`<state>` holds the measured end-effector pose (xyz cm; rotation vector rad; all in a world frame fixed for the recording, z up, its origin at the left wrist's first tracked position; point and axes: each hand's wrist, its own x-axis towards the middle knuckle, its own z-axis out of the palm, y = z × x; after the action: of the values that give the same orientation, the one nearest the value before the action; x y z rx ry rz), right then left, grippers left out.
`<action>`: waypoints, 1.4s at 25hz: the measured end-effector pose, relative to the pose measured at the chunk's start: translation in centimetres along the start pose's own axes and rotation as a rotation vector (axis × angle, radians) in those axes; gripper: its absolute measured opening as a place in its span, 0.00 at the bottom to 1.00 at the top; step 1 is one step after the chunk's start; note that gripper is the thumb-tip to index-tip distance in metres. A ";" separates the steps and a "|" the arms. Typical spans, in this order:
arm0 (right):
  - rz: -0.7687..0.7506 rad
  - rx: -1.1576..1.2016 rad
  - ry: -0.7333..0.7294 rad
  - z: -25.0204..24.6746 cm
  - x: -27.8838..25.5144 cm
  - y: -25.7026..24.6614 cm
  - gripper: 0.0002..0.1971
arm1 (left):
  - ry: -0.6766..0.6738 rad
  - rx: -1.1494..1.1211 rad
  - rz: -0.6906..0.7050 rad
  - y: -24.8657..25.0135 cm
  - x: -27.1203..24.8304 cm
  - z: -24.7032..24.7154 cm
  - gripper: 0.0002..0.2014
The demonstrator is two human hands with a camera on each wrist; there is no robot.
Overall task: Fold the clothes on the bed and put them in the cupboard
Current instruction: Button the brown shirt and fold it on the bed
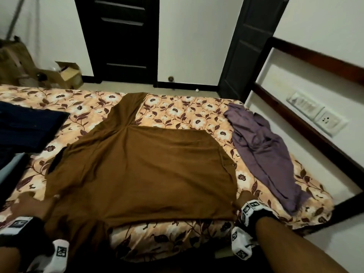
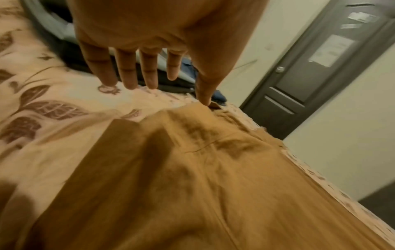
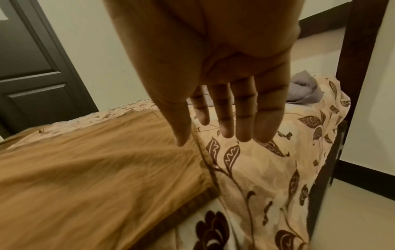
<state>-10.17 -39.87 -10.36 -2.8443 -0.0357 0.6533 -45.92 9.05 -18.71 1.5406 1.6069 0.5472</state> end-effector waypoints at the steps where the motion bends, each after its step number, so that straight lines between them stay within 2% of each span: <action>1: -0.015 0.014 0.004 -0.1 0.2 -0.5 0.23 | -0.060 0.100 0.054 2.2 -2.6 0.3 0.44; 2: -0.036 0.023 0.013 -0.1 0.4 -0.9 0.24 | -0.126 0.110 0.119 4.8 -5.3 0.6 0.41; 3: -0.063 0.044 0.024 0.1 0.7 -1.6 0.24 | -0.134 0.256 0.240 7.8 -8.1 0.7 0.37; 5: -0.127 0.104 0.062 0.7 2.2 -2.8 0.26 | -0.254 0.324 0.373 10.5 -10.2 3.6 0.24; 6: -0.154 0.135 0.087 0.8 3.6 -3.6 0.27 | -0.293 0.360 0.404 11.1 -10.2 5.7 0.21; 8: -0.172 0.161 0.139 0.8 6.6 -5.1 0.31 | -0.325 0.407 0.468 12.4 -9.9 9.2 0.21; 10: -0.159 0.124 0.212 0.7 10.9 -6.8 0.31 | -0.348 0.551 0.533 13.3 -8.2 13.4 0.26; 11: -0.148 0.092 0.239 0.8 13.1 -7.3 0.30 | -0.351 0.622 0.532 13.3 -7.7 15.4 0.29; 13: -0.116 0.004 0.240 0.6 16.0 -7.4 0.22 | -0.359 0.706 0.449 12.7 -7.2 18.0 0.33; 15: -0.033 -0.056 0.226 0.0 17.7 -6.2 0.15 | -0.361 0.791 0.402 11.4 -8.0 18.6 0.36; 16: 0.026 -0.089 0.195 -0.6 17.8 -5.3 0.16 | -0.359 0.822 0.407 10.5 -8.8 18.4 0.36; 18: 0.063 0.009 0.197 -2.0 18.2 -4.1 0.25 | -0.333 0.816 0.398 10.2 -10.3 17.9 0.36; 19: 0.045 0.101 0.198 -2.6 17.9 -4.3 0.27 | -0.332 0.796 0.420 10.4 -11.0 17.5 0.36; 20: 0.046 0.187 0.180 -2.9 17.2 -4.8 0.25 | -0.340 0.761 0.455 10.6 -11.5 17.5 0.35; 22: -0.021 0.201 0.144 -2.1 14.6 -5.6 0.21 | -0.378 0.731 0.511 9.7 -12.9 16.6 0.34; 24: 0.010 0.243 0.049 -0.1 10.8 -4.6 0.27 | -0.453 0.793 0.474 7.5 -15.4 14.6 0.35; 26: 0.076 0.299 0.013 1.8 6.7 -2.6 0.29 | -0.479 0.841 0.429 4.4 -17.4 12.3 0.37; 29: 0.100 0.413 0.018 3.7 3.1 -0.3 0.26 | -0.451 0.815 0.432 2.7 -17.7 9.8 0.41; 31: 0.085 0.417 0.019 3.6 2.4 0.7 0.23 | -0.481 0.812 0.467 2.8 -17.0 8.5 0.42; 33: 0.084 0.436 0.076 2.9 2.0 1.6 0.16 | -0.533 0.839 0.494 2.6 -16.9 7.9 0.42; 35: 0.092 0.397 0.129 2.3 1.9 1.8 0.14 | -0.544 0.866 0.505 2.7 -16.9 7.6 0.42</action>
<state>-9.48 -41.01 -13.61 -2.5057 0.2219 0.4344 -39.74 -8.51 -16.48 2.4851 1.0415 -0.3838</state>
